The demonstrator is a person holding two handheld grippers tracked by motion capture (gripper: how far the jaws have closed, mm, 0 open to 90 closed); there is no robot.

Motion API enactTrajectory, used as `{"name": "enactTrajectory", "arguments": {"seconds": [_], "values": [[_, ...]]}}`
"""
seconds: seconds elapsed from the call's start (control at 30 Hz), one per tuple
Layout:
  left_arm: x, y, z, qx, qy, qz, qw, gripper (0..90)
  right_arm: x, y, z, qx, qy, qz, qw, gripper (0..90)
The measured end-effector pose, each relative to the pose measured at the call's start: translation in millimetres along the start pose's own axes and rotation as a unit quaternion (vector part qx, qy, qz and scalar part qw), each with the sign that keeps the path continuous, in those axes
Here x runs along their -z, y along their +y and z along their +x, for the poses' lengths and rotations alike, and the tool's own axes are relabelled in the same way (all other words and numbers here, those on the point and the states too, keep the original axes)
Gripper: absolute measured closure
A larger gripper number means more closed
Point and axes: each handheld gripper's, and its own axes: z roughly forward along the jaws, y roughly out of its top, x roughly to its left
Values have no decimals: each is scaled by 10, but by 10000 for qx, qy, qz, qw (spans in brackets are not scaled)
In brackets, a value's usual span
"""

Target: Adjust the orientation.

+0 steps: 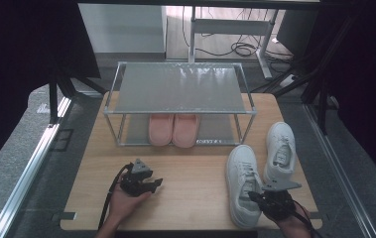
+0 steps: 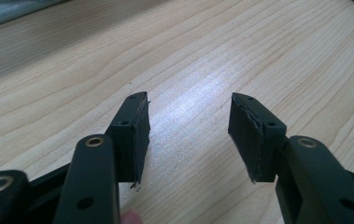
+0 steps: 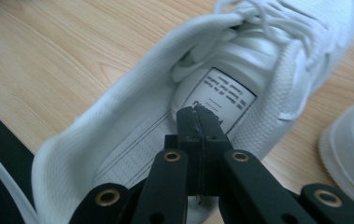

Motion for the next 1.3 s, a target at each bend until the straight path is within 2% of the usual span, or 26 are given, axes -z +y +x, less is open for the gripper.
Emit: {"name": "enactTrajectory", "arguments": {"seconds": [0.1,0.17,0.3,0.37,0.43,0.53,0.67,0.9,1.1,1.3], "values": [[-4,1,-2,6,-6,-3,10000,491,28,-26,-69,-66,-49,12,10000,900],[-6,2,-4,7,-8,1,10000,491,38,-30,-98,-113,8,-4,9999,900],[-3,5,-5,11,-3,-12,10000,491,72,15,-83,-62,113,-150,9998,900],[-1,6,-2,9,-6,-8,10000,491,131,84,-77,-23,164,-301,9994,900],[-10,5,-3,3,14,15,10000,491,179,190,-87,92,44,-364,9993,900],[-17,5,-6,-3,-5,27,10000,491,190,373,-166,155,49,-463,9988,900],[-16,5,-6,-1,-21,16,10000,491,110,577,-339,99,-30,-521,9986,900],[-18,-1,-1,5,-16,22,10000,491,-127,818,-638,-172,-263,-437,9986,900],[-15,-2,5,20,-15,11,10000,491,-358,882,-780,-322,-408,-184,9985,900],[-2,-2,8,16,-21,3,10000,491,-489,821,-802,-383,-510,84,9979,900]]}}
